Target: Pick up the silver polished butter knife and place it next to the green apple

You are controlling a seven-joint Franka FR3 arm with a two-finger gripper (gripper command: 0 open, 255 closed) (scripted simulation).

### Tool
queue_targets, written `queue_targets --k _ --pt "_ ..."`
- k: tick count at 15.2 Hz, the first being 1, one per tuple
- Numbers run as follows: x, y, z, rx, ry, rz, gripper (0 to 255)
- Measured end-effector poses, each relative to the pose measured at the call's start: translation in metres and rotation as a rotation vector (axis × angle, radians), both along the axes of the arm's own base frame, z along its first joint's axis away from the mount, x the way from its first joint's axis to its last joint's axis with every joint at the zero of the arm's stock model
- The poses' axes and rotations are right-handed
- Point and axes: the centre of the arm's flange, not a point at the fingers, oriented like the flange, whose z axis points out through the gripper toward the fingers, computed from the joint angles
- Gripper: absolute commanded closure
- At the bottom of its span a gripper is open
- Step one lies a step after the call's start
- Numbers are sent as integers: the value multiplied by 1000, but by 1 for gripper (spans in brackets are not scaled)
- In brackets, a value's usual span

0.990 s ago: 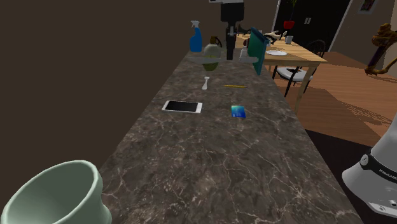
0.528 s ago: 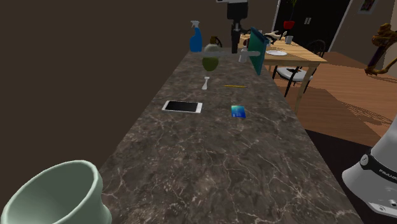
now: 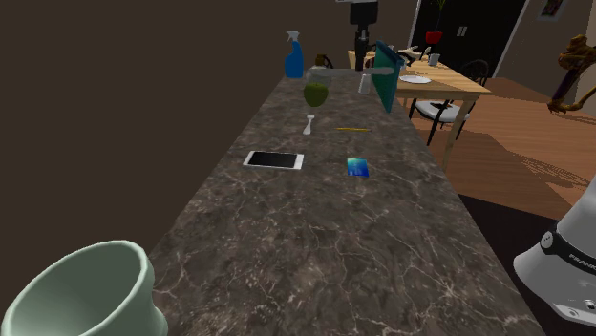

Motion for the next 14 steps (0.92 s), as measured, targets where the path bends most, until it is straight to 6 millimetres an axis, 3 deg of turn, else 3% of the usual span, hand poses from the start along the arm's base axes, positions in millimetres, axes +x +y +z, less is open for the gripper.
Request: queue_targets --k 11,14 --pt "18 -148 -4 -1 -2 -1 255" --pt "18 -159 -15 0 1 1 255"
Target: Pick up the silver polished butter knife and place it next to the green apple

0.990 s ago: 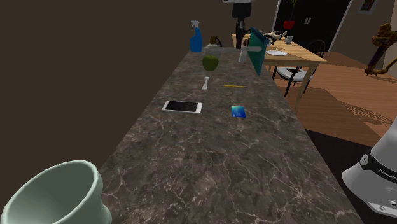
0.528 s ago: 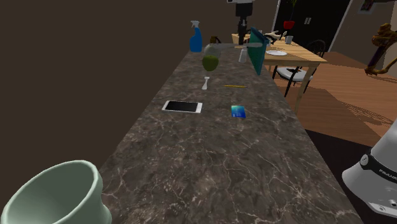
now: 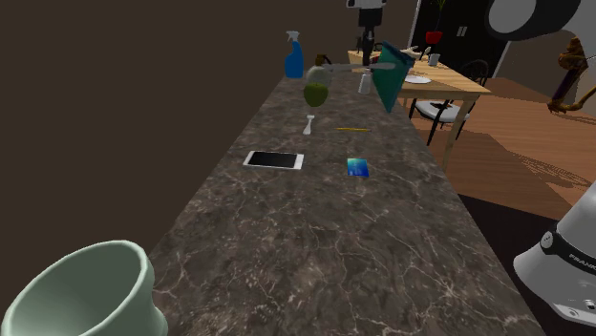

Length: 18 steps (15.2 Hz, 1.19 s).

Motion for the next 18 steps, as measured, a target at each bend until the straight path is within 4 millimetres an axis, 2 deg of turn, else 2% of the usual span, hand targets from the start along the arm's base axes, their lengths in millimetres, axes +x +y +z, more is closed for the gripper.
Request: queue_targets --k 18 --pt "0 -2 -95 0 -1 1 255"
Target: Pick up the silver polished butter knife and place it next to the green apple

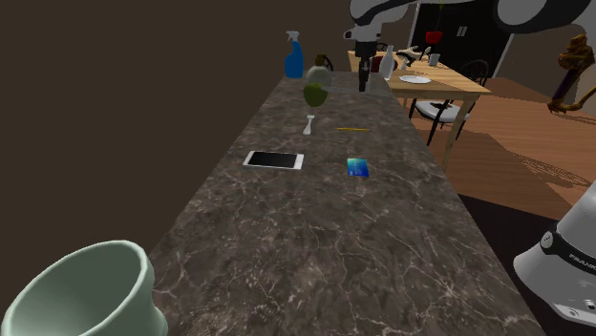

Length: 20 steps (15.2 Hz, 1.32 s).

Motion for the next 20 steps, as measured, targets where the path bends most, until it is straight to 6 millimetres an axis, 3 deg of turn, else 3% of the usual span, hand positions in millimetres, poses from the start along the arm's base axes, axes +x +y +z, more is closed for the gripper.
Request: queue_targets --k 8,16,17,20 --pt "1 0 -41 0 -1 0 255" --pt "1 1 -45 -5 -9 1 255" --pt "1 1 -45 -5 -9 1 0" --pt "0 0 -50 -1 -1 0 0"
